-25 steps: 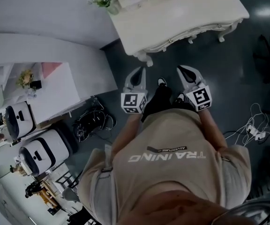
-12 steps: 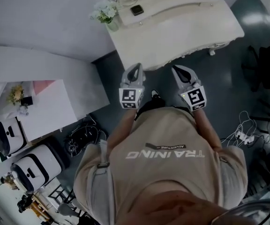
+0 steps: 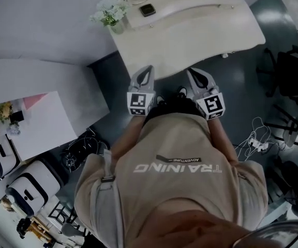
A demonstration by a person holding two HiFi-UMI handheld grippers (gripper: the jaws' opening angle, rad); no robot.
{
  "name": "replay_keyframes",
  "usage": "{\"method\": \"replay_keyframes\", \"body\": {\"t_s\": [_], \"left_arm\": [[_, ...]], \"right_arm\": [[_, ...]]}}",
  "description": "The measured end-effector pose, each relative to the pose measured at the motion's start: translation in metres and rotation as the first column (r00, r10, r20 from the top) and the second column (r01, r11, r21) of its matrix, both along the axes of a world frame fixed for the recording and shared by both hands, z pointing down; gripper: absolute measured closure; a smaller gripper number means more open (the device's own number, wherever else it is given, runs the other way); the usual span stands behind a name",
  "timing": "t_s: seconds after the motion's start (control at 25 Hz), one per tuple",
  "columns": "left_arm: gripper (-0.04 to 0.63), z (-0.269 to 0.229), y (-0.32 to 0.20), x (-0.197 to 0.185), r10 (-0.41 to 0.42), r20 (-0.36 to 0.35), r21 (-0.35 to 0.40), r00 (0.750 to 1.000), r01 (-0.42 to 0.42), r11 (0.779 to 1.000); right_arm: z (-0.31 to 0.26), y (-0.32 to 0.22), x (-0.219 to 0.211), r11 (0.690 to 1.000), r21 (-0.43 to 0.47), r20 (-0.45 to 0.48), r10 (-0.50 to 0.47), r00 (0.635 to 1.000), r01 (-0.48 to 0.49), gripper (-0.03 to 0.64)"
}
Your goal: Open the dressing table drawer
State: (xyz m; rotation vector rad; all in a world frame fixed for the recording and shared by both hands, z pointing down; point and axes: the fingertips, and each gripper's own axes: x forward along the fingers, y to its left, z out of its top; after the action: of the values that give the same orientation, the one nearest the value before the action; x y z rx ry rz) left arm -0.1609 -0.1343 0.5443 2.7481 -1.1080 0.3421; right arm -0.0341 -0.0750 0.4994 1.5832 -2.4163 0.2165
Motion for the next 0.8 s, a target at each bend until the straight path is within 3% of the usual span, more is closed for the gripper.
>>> {"method": "replay_keyframes", "body": {"t_s": [0.24, 0.44, 0.8], "left_arm": [[0.588, 0.015, -0.026, 0.015, -0.022, 0.016, -0.036, 1.000, 0.022, 0.999], [0.588, 0.023, -0.058, 0.034, -0.083, 0.056, -0.063, 0.995, 0.087, 0.994], [0.588, 0.056, -0.153, 0.080, -0.275, 0.100, -0.124, 0.956, 0.286, 0.950]], "right_arm": [[0.021, -0.031, 0.007, 0.998, -0.038, 0.020, -0.040, 0.999, 0.041, 0.614], [0.021, -0.087, 0.026, 0.992, -0.012, 0.042, -0.126, 0.991, 0.127, 0.614], [0.016, -0.196, 0.092, 0.958, 0.023, 0.063, -0.287, 0.956, 0.286, 0.614]]}}
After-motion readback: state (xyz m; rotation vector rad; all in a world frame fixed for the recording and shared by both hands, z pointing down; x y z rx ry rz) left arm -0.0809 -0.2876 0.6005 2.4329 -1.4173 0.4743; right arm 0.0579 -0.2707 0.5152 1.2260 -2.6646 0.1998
